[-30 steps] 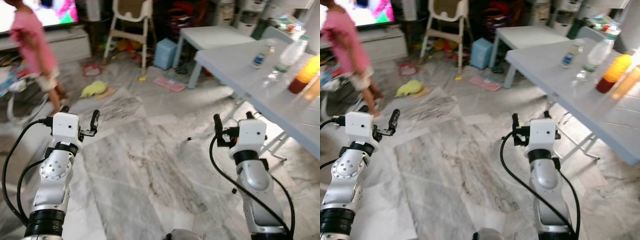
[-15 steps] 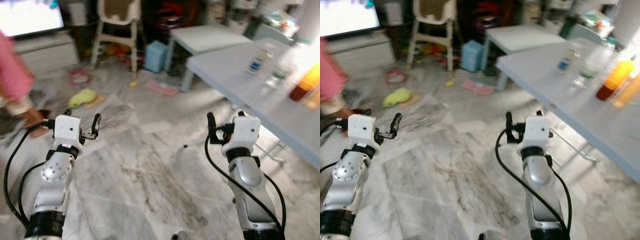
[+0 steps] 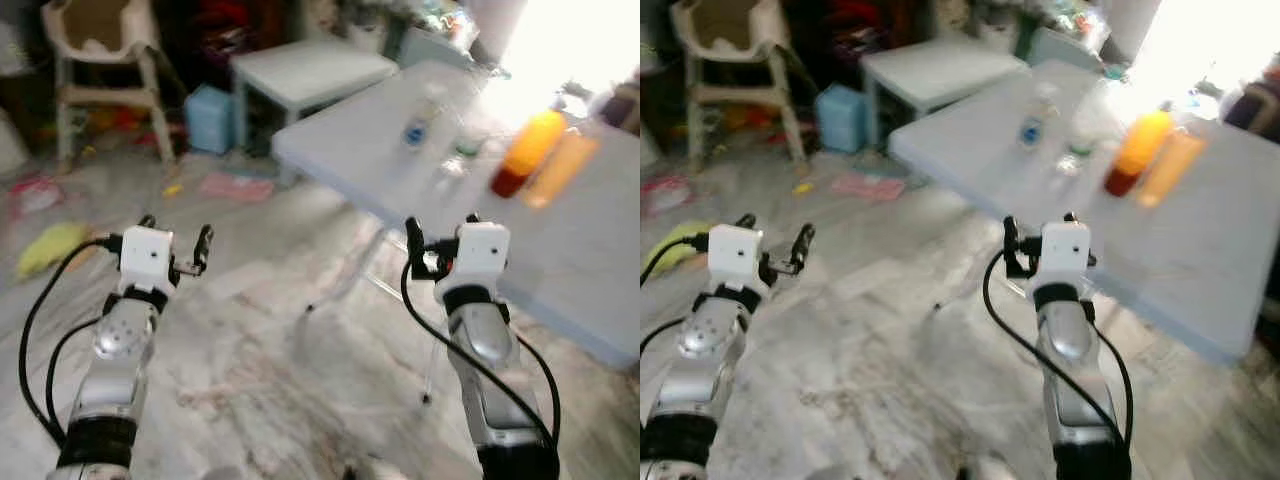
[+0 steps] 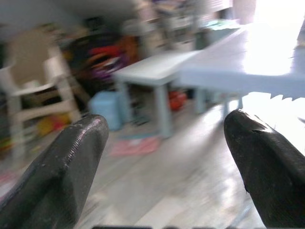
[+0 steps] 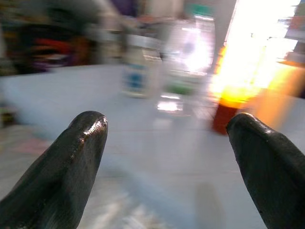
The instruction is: Restocking fridge
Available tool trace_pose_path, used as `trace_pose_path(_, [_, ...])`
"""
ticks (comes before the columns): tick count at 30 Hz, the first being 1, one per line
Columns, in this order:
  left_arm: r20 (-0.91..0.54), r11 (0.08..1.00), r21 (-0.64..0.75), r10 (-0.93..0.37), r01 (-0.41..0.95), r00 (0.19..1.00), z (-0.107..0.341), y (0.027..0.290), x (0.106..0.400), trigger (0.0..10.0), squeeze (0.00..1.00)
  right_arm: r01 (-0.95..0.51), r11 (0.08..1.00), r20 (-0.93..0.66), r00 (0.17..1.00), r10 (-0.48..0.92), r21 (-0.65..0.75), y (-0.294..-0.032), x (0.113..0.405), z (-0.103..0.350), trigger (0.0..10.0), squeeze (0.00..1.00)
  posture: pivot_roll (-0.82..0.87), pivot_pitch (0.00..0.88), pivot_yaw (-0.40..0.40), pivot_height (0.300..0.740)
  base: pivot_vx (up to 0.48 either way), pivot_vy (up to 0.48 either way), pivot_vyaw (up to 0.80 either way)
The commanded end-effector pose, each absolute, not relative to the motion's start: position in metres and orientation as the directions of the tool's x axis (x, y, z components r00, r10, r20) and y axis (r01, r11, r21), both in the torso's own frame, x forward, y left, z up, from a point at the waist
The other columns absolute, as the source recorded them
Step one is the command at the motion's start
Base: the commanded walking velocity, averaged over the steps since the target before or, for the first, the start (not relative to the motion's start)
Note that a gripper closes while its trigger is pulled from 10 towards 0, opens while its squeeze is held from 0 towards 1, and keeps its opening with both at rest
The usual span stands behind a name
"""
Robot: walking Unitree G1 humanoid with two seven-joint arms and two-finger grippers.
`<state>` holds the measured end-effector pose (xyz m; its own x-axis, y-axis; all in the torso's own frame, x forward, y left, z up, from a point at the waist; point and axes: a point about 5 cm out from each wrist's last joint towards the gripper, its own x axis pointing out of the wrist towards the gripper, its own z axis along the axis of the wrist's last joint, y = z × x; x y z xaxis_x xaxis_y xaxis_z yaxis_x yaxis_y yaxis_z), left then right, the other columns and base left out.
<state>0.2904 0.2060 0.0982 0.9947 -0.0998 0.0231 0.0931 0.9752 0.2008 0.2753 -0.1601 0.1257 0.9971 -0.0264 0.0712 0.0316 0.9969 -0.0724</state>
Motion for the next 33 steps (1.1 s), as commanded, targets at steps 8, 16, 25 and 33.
trace_pose_path(8, [0.035, 0.969, 0.201, -0.152, 0.142, 0.988, 0.1013, 0.1911, 0.2953, 10.0, 0.00, 0.068, 0.994, 0.081, 0.995, -0.061, -0.086, -0.1681, 0.2791, 0.1272, 10.0, 0.00, -0.03, 0.000, -0.076, 0.740, 0.427, 0.000, -0.80])
trace_pose_path(16, [0.029, 0.971, 0.199, -0.141, 0.132, 0.990, 0.1014, 0.1925, 0.2962, 10.0, 0.00, 0.064, 0.995, 0.090, 0.994, -0.057, -0.076, -0.1654, 0.2797, 0.1265, 10.0, 0.00, -0.03, 0.000, -0.072, 0.740, 0.160, 0.000, -0.68])
trace_pose_path(25, [0.030, 0.974, 0.184, -0.136, 0.128, 0.990, 0.1021, 0.1940, 0.2983, 10.0, 0.00, 0.058, 0.995, 0.098, 0.994, -0.050, -0.083, -0.1640, 0.2807, 0.1271, 10.0, 0.00, -0.03, 0.008, -0.073, 0.740, 0.276, 0.282, 0.00])
trace_pose_path(33, [0.038, 0.977, 0.170, -0.137, 0.129, 0.990, 0.1029, 0.1933, 0.2981, 10.0, 0.00, 0.049, 0.995, 0.098, 0.994, -0.040, -0.082, -0.1619, 0.2810, 0.1265, 10.0, 0.00, -0.03, 0.012, -0.074, 0.740, 0.308, 0.368, 0.00])
